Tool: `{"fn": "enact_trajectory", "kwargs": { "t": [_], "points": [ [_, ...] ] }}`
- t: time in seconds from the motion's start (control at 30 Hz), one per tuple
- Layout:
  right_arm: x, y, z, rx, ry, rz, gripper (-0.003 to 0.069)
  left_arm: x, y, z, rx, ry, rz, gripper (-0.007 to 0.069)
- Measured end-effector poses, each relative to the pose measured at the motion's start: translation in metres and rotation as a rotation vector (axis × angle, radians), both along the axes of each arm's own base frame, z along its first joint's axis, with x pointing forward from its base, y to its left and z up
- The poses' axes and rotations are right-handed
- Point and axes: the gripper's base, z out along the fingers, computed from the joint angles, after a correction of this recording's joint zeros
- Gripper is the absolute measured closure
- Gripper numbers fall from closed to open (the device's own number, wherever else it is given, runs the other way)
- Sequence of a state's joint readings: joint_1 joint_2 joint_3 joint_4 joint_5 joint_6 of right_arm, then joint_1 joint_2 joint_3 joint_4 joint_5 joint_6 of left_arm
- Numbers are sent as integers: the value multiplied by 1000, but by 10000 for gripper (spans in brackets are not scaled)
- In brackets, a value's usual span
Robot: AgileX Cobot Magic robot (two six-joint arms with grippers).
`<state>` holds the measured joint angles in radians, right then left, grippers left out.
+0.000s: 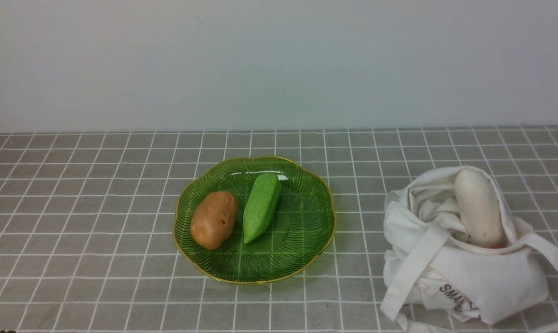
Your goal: Take vegetables from bag on grey coffee tablecloth place on plate.
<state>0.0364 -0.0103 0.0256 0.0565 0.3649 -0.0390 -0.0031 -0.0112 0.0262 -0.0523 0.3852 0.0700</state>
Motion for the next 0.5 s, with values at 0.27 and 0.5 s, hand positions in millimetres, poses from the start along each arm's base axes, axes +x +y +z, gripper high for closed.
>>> {"fn": "enact_trajectory", "kwargs": {
  "t": [0.27, 0.5],
  "points": [
    [0, 0, 0, -22, -1, 5, 673, 0, 0, 0, 0, 0, 0, 629],
    [0, 0, 0, -25, 1, 6, 673, 0, 0, 0, 0, 0, 0, 629]
  ]
}}
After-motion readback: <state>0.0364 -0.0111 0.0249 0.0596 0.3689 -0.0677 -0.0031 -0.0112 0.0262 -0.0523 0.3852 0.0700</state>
